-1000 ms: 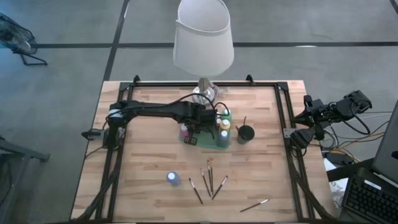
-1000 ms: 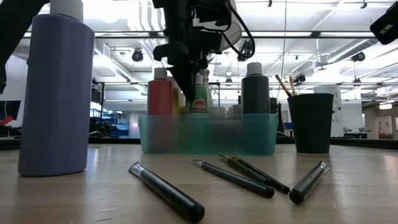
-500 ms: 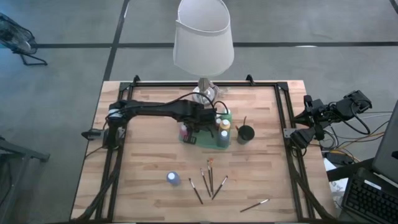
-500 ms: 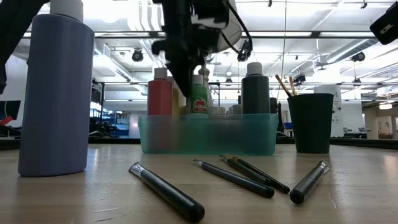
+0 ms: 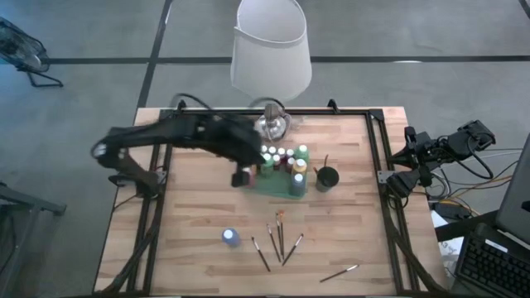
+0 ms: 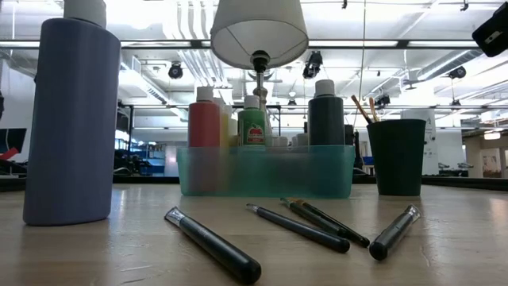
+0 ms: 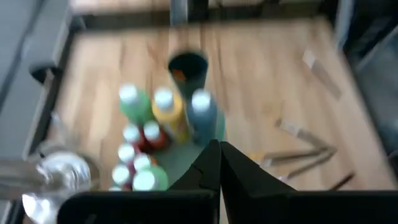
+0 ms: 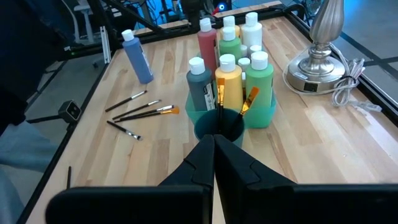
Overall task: Pick & Place Paint Supplies
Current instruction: Move the blue paint bottle to the right
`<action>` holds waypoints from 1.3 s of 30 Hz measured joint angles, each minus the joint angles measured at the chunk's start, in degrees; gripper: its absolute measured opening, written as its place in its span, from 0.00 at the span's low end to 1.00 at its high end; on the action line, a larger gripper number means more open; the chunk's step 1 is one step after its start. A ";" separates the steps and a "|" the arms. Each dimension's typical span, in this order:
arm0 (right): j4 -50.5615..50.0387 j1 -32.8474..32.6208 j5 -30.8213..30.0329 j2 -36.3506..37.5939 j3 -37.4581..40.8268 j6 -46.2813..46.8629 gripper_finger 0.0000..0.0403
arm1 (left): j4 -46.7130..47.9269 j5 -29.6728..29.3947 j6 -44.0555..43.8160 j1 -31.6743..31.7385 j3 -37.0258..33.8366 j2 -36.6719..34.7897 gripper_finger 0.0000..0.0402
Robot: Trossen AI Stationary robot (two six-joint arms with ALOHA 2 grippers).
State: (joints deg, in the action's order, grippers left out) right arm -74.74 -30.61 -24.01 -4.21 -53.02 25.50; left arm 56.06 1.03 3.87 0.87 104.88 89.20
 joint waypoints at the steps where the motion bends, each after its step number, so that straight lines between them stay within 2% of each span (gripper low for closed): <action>1: 0.00 0.00 -0.02 0.00 -0.02 0.00 0.02 | -0.81 0.01 -0.48 -0.22 -0.02 -1.79 0.01; 6: 0.00 0.02 -0.01 0.00 -0.02 0.00 0.02 | -2.44 -0.50 -2.58 -0.86 -0.16 -8.98 0.01; 12: 0.00 0.02 -0.01 0.00 -0.02 0.00 0.02 | -2.06 -1.20 -4.63 -2.33 -1.68 -14.26 0.01; 22: 0.00 0.00 0.00 0.00 -0.02 0.00 0.02 | -2.99 -0.52 -12.23 -12.99 -10.59 -21.64 0.03; 28: 0.00 0.00 0.00 0.00 -0.02 0.00 0.02 | -0.32 2.12 -20.27 -16.41 -16.56 -22.15 0.17; 34: 0.00 0.00 -0.01 0.00 -0.02 0.00 0.02 | 10.19 6.28 -31.10 -17.30 -20.71 -23.65 0.38; 39: 0.00 0.00 0.00 0.00 -0.02 0.00 0.02 | 15.02 9.39 -35.48 -19.25 -27.42 -24.50 0.48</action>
State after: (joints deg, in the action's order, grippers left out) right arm -74.74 -30.61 -24.01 -4.21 -53.04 25.50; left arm 71.08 10.42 -31.61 -18.38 77.46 64.70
